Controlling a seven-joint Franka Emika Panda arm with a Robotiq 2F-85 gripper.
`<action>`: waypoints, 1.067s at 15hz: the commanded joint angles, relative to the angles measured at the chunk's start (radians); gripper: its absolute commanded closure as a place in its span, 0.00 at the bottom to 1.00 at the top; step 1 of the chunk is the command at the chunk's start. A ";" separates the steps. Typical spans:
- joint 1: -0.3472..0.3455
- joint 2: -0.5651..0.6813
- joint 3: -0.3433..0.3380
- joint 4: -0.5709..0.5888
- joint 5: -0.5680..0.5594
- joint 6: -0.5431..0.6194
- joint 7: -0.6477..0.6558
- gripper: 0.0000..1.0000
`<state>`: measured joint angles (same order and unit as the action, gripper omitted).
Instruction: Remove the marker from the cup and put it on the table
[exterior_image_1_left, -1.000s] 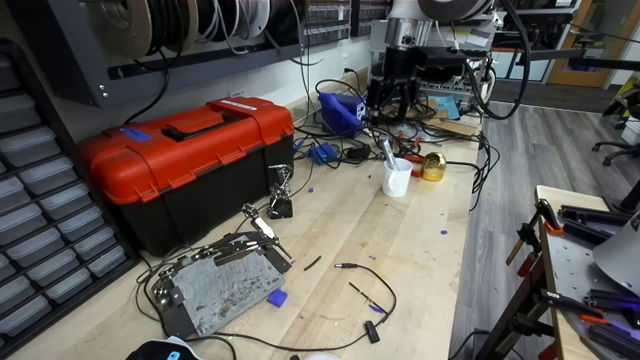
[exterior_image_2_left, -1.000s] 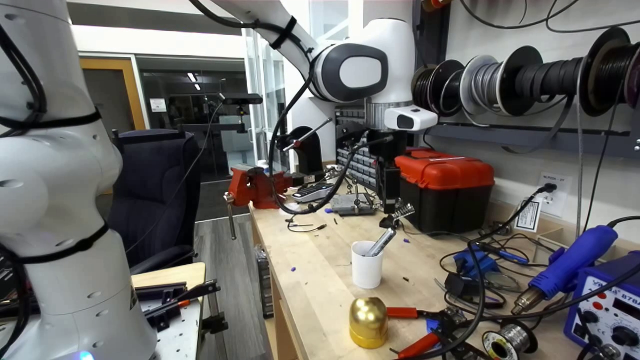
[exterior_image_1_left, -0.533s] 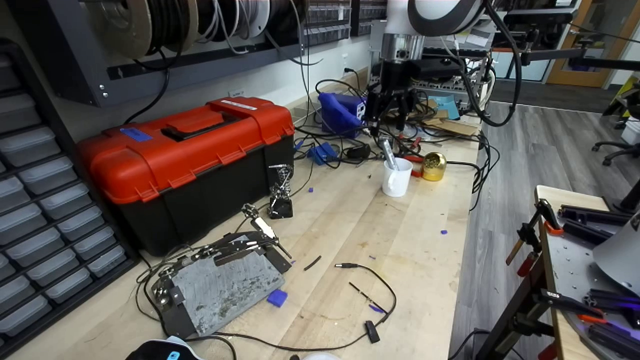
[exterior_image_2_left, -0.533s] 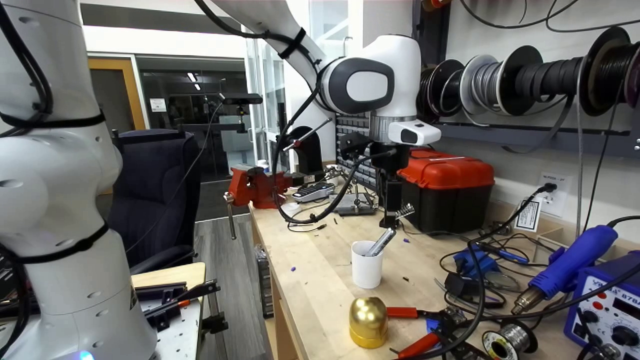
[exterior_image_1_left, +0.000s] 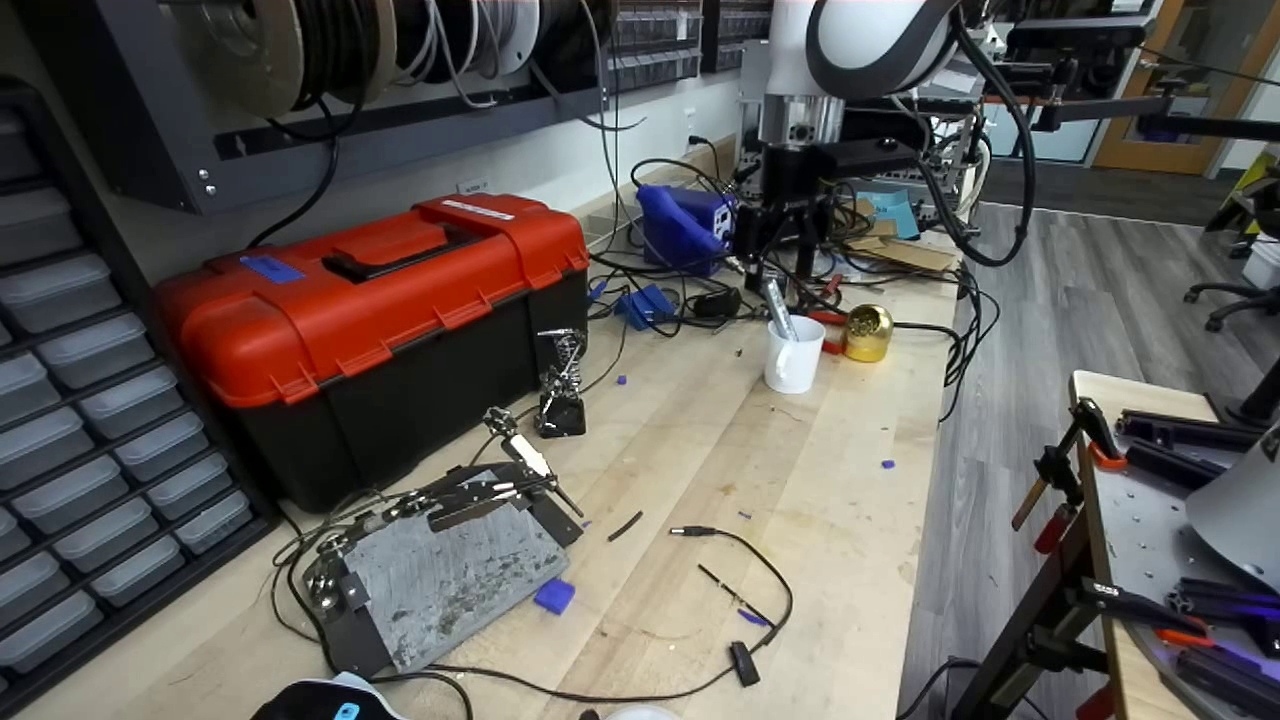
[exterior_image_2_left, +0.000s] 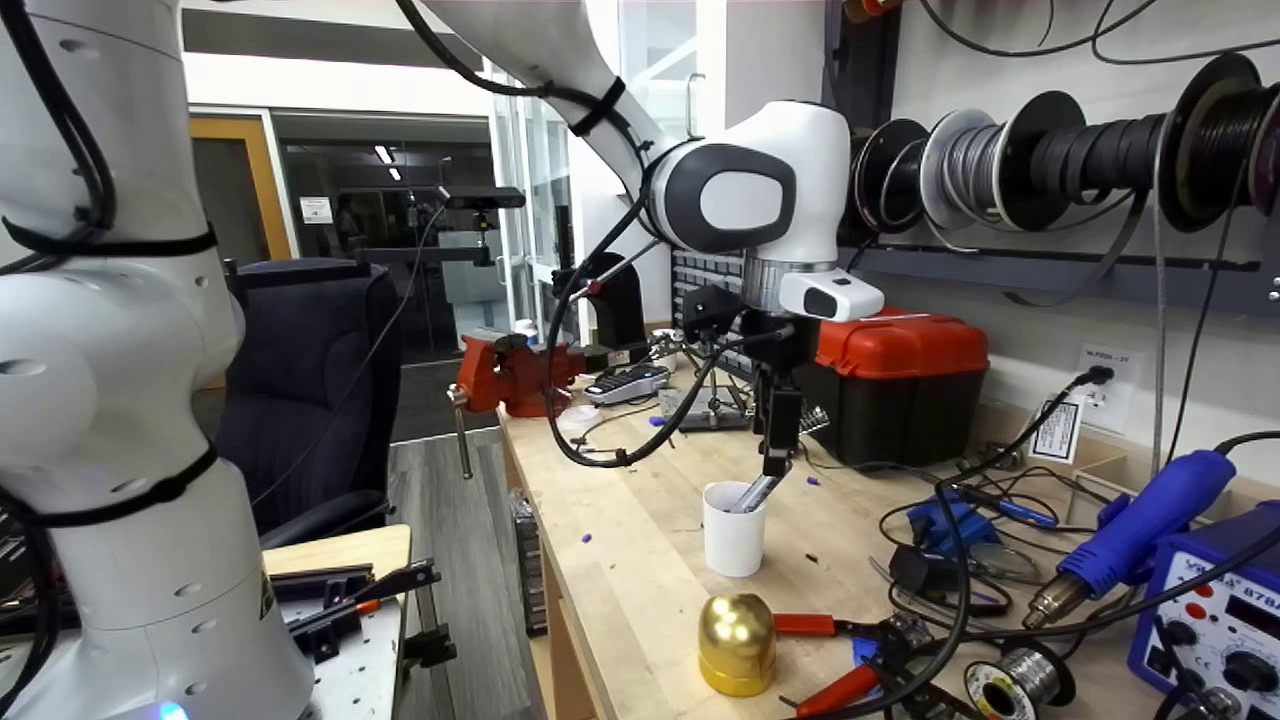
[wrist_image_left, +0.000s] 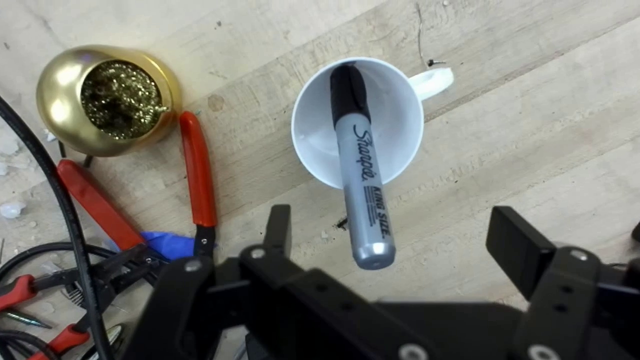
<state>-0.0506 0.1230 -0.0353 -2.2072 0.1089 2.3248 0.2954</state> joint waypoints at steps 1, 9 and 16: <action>-0.001 0.018 -0.009 0.021 0.020 -0.019 -0.026 0.00; -0.001 0.061 -0.014 0.063 0.016 -0.026 -0.025 0.00; -0.006 0.097 -0.014 0.079 0.030 -0.042 -0.050 0.00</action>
<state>-0.0506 0.2004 -0.0442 -2.1541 0.1115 2.3205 0.2858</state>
